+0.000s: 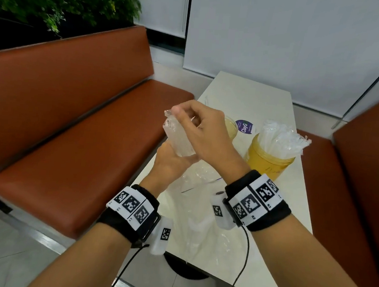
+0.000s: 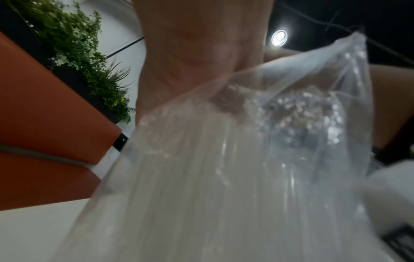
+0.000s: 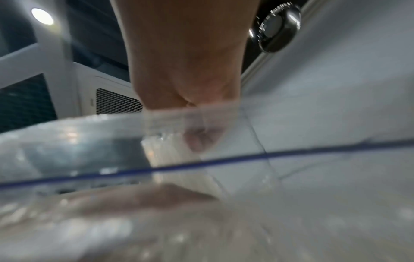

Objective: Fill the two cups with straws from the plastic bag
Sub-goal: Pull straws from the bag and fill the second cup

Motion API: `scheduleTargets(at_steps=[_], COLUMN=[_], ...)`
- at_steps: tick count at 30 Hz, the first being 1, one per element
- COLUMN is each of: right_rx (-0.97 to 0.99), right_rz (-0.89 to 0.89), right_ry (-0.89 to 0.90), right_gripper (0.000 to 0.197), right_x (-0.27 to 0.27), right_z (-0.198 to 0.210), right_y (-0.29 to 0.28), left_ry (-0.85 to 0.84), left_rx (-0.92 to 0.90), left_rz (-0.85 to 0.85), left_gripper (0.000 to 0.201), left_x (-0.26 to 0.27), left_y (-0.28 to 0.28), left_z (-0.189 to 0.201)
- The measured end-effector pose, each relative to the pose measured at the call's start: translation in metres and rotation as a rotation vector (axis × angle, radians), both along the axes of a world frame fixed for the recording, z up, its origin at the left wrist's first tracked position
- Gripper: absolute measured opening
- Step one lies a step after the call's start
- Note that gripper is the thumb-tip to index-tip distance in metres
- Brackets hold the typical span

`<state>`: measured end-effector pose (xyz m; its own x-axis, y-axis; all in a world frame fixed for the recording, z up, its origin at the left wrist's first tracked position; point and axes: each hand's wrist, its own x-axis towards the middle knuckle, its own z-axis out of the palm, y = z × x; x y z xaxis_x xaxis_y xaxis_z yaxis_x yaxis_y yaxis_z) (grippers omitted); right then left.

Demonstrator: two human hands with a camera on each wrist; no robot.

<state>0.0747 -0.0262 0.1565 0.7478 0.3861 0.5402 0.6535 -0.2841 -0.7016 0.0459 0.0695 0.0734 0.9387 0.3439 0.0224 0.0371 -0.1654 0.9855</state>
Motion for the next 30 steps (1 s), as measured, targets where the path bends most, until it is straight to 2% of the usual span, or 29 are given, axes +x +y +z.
scheduleTargets(at_steps=[2,3,5,6,7,9,11,14,16,17,20,22,25,27,30], right_rx=[0.156,0.137,-0.080,-0.172,-0.210,-0.178,-0.144,-0.032,0.050,0.084,0.203,0.307,0.454,0.541,0.561], right_rz=[0.046,0.059,0.057,0.072,0.091,0.103,0.063,0.039,0.056,0.067,0.098,0.107,0.102,0.048,-0.122], right_ry=[0.214,0.257,0.268,0.281,0.304,0.322,0.261,0.224,0.232,0.224,0.151,0.105,0.042,0.007,0.009], right_gripper=[0.036,0.049,0.075,0.076,0.066,0.032,0.017,0.020,0.010,0.006,0.007,0.007,0.009,0.011,0.015], right_x=[0.000,0.001,0.005,0.007,0.008,0.008,0.008,0.005,0.006,0.008,0.016,0.024,0.042,0.061,0.100], right_z=[-0.003,-0.005,-0.013,-0.018,-0.024,-0.034,-0.037,-0.026,-0.007,0.006,0.048,0.076,0.109,0.116,0.097], right_y=[0.000,-0.002,-0.006,-0.006,-0.005,-0.001,0.006,0.015,0.019,0.018,0.014,0.006,-0.015,-0.027,-0.030], left_ry=[-0.042,-0.057,-0.107,-0.135,-0.146,-0.106,-0.059,-0.007,0.029,0.058,0.095,0.107,0.121,0.123,0.123], left_rx=[-0.027,-0.017,0.036,0.065,0.080,0.108,0.140,0.116,0.184,0.215,0.212,0.227,0.259,0.265,0.237], left_rz=[-0.060,-0.083,-0.104,-0.101,-0.098,-0.114,-0.114,-0.134,-0.104,-0.094,-0.074,-0.063,-0.041,-0.035,-0.022], left_gripper=[0.040,0.042,0.038,0.032,0.028,0.039,0.050,0.053,0.038,0.038,0.039,0.050,0.048,0.044,0.035], left_x=[-0.002,-0.002,-0.003,-0.004,-0.006,-0.004,-0.002,0.003,0.001,0.001,0.000,0.000,-0.001,-0.002,-0.003], left_y=[0.003,0.003,0.000,-0.002,-0.003,0.001,0.006,0.011,0.013,0.016,0.027,0.034,0.045,0.051,0.057], left_z=[0.001,0.002,0.005,0.007,0.009,0.004,0.000,-0.001,0.001,-0.001,-0.007,-0.014,-0.020,-0.022,-0.024])
